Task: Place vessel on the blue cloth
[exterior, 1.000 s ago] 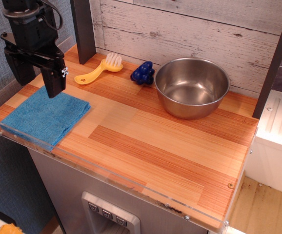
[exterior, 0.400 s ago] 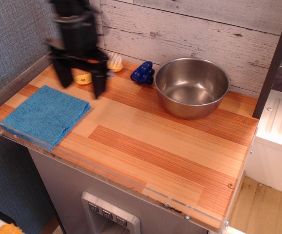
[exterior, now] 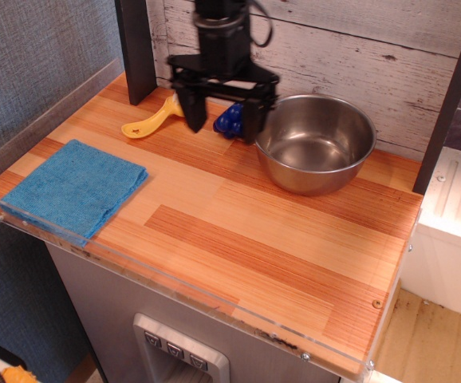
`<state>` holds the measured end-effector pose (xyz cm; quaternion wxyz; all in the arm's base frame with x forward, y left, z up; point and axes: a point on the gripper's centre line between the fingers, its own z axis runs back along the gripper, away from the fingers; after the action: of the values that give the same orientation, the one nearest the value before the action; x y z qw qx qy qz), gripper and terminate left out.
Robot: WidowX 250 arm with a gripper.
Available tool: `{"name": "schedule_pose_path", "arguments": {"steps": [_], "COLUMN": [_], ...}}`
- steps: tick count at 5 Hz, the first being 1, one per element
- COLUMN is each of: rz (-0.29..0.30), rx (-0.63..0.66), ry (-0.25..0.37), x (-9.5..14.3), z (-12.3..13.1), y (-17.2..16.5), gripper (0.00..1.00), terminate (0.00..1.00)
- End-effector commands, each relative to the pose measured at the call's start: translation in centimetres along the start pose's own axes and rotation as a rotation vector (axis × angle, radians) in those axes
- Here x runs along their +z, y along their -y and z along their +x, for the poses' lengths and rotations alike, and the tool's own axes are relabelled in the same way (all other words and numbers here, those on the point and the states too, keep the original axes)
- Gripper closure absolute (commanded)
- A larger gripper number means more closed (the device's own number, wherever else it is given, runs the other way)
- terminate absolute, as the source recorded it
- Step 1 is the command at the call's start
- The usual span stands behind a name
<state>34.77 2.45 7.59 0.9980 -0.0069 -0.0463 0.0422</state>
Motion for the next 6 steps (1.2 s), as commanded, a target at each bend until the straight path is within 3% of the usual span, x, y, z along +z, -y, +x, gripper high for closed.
{"name": "schedule_pose_path", "arguments": {"steps": [1, 3, 4, 6], "rz": [-0.001, 0.045, 0.043, 0.024], "rx": [0.030, 0.008, -0.002, -0.003], "ry": [0.063, 0.011, 0.037, 0.068], "x": [0.4, -2.7, -3.1, -2.7], "z": [2.4, 1.7, 1.8, 1.7], "y": [0.7, 1.0, 1.4, 2.1], "gripper": [0.00, 0.00, 1.00, 1.00], "terminate": [0.00, 0.00, 0.00, 0.00]}}
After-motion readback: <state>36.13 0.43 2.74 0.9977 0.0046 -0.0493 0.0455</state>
